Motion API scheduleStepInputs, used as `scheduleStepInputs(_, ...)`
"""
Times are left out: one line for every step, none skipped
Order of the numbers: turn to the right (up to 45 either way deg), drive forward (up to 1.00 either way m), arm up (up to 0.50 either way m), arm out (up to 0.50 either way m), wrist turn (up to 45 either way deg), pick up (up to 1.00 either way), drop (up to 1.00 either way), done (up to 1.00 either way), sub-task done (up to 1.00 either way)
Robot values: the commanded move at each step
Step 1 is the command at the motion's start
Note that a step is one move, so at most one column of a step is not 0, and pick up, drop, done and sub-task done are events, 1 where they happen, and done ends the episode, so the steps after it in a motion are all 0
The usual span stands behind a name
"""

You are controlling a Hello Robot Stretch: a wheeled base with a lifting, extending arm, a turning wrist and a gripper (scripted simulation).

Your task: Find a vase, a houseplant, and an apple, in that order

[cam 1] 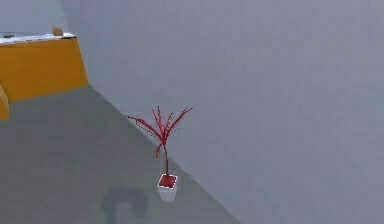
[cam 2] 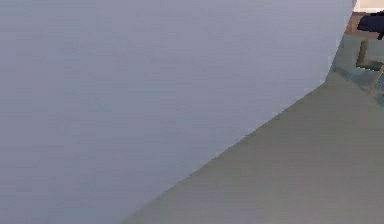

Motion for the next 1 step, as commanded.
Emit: scheduleStepInputs(0.0,0.0,0.0,0.0,0.0,0.0,0.0,0.0,1.0)
